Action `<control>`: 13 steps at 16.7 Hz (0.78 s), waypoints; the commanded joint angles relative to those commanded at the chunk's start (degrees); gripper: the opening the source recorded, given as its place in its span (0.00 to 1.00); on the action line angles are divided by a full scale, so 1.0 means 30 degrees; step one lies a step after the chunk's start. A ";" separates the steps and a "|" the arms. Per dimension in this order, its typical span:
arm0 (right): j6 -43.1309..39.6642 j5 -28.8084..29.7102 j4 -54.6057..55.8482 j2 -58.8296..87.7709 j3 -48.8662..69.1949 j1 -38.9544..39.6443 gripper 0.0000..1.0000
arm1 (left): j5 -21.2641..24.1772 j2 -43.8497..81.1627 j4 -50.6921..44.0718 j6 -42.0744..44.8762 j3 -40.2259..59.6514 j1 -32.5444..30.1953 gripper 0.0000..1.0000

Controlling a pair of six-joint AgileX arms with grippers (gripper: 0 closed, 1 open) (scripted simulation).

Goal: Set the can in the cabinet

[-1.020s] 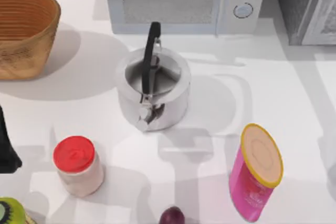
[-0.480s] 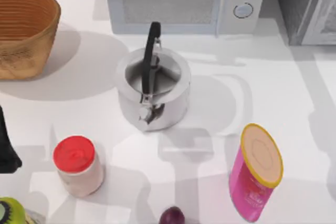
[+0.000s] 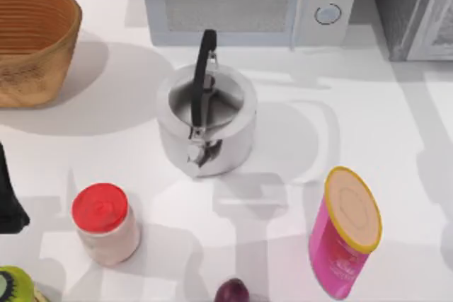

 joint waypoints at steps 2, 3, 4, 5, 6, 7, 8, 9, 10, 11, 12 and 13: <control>0.0000 0.0000 0.0000 0.0000 0.0000 0.0000 0.45 | 0.0000 0.0000 0.0000 0.0000 0.0000 0.0000 1.00; 0.0000 0.0000 0.0000 0.0000 0.0000 0.0000 0.53 | 0.0000 0.0000 0.0000 0.0000 0.0000 0.0000 1.00; 0.0000 0.0000 0.0000 0.0000 0.0000 0.0000 0.60 | 0.0000 0.0000 0.0000 0.0000 0.0000 0.0000 1.00; 0.0000 0.0000 0.0000 0.0000 0.0000 0.0000 0.68 | 0.0000 0.0000 0.0000 0.0000 0.0000 0.0000 1.00; 0.0000 0.0000 0.0000 0.0000 0.0000 0.0000 0.75 | 0.0000 0.0000 0.0000 0.0000 0.0000 0.0000 1.00; 0.0000 0.0000 0.0000 0.0000 0.0000 0.0000 0.83 | 0.0000 0.0000 0.0000 0.0000 0.0000 0.0000 1.00; 0.0000 0.0000 0.0000 0.0000 0.0000 0.0000 0.90 | 0.0000 0.0000 0.0000 0.0000 0.0000 0.0000 1.00; 0.0000 0.0000 0.0000 0.0000 0.0000 0.0000 0.98 | 0.0000 0.0000 0.0000 0.0000 0.0000 0.0000 1.00; 0.0000 0.0000 0.0000 0.0000 0.0000 0.0000 1.00 | 0.0000 0.0000 0.0000 0.0000 0.0000 0.0000 1.00; 0.0000 0.0000 0.0000 0.0000 0.0000 0.0000 1.00 | 0.0000 0.0000 0.0000 0.0000 0.0000 0.0000 1.00; 0.0000 0.0000 0.0000 0.0000 0.0000 0.0000 1.00 | 0.0000 0.0000 0.0000 0.0000 0.0000 0.0000 1.00; 0.0000 0.0000 0.0000 0.0000 0.0000 0.0000 1.00 | 0.0000 0.0000 0.0000 0.0000 0.0000 0.0000 1.00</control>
